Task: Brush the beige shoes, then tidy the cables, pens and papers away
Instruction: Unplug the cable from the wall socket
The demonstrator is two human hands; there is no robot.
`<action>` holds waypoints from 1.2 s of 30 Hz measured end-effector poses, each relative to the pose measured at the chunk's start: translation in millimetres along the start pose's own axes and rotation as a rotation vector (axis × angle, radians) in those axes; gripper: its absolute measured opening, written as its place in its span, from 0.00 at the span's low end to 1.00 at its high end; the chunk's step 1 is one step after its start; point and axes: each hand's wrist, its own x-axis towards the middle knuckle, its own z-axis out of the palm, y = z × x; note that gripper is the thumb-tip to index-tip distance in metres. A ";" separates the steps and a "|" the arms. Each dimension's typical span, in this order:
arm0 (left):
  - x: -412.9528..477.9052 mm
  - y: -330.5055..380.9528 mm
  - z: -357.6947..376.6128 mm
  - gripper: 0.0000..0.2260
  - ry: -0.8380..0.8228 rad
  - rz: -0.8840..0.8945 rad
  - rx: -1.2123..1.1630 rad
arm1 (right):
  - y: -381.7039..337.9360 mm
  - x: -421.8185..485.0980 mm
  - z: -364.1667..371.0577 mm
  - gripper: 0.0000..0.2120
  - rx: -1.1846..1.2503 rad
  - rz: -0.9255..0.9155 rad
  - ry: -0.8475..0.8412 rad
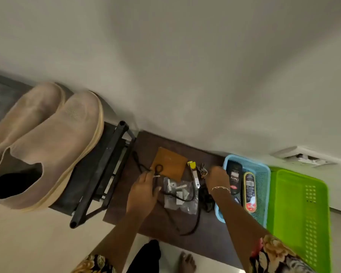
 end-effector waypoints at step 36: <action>69.7 -28.6 26.0 0.09 0.054 -0.332 0.157 | -0.2 -44.9 -41.9 0.05 0.762 -0.126 0.414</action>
